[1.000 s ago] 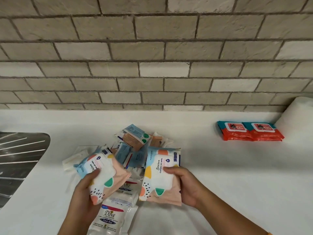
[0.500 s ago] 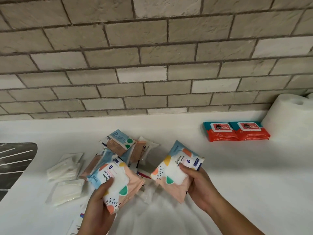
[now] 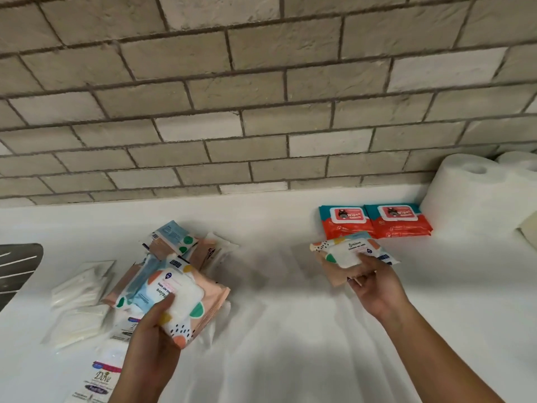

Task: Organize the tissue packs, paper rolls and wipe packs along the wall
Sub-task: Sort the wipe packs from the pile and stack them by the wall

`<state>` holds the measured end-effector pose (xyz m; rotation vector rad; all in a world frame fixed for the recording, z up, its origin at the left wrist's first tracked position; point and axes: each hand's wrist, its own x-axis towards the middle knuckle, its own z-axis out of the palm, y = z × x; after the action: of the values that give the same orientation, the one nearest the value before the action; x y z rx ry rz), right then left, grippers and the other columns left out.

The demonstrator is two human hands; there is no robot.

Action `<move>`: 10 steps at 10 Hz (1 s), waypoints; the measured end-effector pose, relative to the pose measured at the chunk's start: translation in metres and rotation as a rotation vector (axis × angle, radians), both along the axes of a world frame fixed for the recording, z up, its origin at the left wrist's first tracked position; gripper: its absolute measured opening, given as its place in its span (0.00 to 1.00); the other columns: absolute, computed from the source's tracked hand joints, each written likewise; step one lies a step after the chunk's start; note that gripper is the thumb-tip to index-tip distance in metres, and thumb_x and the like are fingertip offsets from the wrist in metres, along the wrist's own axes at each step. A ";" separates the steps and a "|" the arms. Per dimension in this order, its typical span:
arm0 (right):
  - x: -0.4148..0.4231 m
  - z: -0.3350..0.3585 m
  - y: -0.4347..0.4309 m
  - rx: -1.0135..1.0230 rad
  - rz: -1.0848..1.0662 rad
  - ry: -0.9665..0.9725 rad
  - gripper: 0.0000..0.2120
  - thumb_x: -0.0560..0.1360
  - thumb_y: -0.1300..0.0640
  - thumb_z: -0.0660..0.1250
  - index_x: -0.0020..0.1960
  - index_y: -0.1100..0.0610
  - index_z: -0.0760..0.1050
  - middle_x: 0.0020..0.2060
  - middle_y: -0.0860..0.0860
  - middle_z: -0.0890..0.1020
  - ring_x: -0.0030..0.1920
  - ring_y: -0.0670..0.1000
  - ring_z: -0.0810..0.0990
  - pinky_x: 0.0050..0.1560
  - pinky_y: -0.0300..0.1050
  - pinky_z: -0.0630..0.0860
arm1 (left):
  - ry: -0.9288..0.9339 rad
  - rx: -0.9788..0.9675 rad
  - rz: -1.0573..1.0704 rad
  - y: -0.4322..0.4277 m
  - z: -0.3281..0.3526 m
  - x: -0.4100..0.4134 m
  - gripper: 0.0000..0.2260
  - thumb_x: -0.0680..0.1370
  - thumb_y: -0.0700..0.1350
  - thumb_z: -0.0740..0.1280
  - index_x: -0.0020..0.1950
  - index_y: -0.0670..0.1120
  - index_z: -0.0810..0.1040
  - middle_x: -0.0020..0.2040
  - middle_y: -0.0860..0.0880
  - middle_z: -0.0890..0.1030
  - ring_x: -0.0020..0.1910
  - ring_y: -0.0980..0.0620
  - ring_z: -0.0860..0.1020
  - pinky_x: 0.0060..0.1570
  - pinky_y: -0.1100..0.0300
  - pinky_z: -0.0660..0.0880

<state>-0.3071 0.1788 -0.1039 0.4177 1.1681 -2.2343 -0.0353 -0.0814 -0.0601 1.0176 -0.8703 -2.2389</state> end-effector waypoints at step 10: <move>-0.195 -0.055 0.062 0.601 -0.062 0.095 0.19 0.85 0.55 0.56 0.69 0.67 0.72 0.66 0.67 0.76 0.66 0.67 0.75 0.63 0.50 0.73 | 0.016 0.031 0.000 0.102 0.002 -0.059 0.25 0.76 0.39 0.64 0.74 0.45 0.72 0.65 0.42 0.82 0.61 0.41 0.82 0.54 0.45 0.81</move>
<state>-0.5020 0.2405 -0.1585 0.5896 1.9003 -1.9324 -0.0944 0.0202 -0.0585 1.0117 -0.8308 -2.2643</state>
